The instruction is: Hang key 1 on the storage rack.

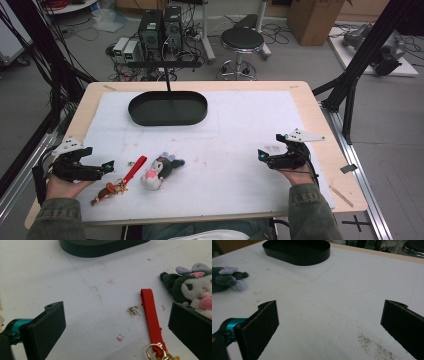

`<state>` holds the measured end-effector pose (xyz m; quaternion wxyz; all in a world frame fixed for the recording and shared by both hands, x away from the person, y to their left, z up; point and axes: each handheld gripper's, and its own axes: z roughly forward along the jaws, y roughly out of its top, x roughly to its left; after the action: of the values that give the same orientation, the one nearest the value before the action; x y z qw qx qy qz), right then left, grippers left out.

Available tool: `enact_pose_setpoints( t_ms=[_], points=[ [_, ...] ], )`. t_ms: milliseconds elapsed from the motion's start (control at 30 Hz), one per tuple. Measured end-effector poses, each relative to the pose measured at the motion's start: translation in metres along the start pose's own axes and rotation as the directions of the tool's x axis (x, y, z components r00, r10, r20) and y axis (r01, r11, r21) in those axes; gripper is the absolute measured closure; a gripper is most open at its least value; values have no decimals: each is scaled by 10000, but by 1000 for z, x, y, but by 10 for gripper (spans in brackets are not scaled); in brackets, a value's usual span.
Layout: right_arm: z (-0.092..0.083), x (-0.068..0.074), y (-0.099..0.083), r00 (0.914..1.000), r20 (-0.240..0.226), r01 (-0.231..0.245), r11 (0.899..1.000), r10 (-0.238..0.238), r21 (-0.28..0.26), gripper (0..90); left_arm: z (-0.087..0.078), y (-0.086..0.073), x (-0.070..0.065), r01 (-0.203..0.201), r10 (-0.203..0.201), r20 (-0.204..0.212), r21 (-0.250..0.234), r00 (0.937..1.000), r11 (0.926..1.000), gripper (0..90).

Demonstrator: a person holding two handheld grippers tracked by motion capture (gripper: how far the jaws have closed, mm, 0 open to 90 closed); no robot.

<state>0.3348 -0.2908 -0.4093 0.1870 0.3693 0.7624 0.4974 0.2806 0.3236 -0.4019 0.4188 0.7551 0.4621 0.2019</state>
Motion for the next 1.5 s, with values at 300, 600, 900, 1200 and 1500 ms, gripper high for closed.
enact_pose_setpoints(
  t_ms=[300, 600, 900, 1200, 1500],
  points=[
    [0, 0, 0, 9999, 34, -101, 9999, 101, 35, 6, 1, -1, 0, 68, -69, 65, 123, 10000, 9999, 17],
    [0, 0, 0, 9999, 92, -91, 9999, 91, 73, 6, 4, -1, 0, 151, -156, 111, 470, 9998, 9988, 17],
    [1, -1, 0, 9998, 186, -16, 10000, 14, 95, 6, 9, 3, -6, -16, -3, 211, 883, 9998, 9961, 17],
    [5, 0, -2, 9997, 177, 154, 9991, -161, 388, 6, 22, 9, -18, -216, 162, 380, 1460, 9991, 9890, 17],
    [4, 0, -2, 9996, 223, 167, 9992, -175, 356, 6, 41, 21, -24, -359, 275, 420, 2143, 9987, 9761, 17]
  ],
)
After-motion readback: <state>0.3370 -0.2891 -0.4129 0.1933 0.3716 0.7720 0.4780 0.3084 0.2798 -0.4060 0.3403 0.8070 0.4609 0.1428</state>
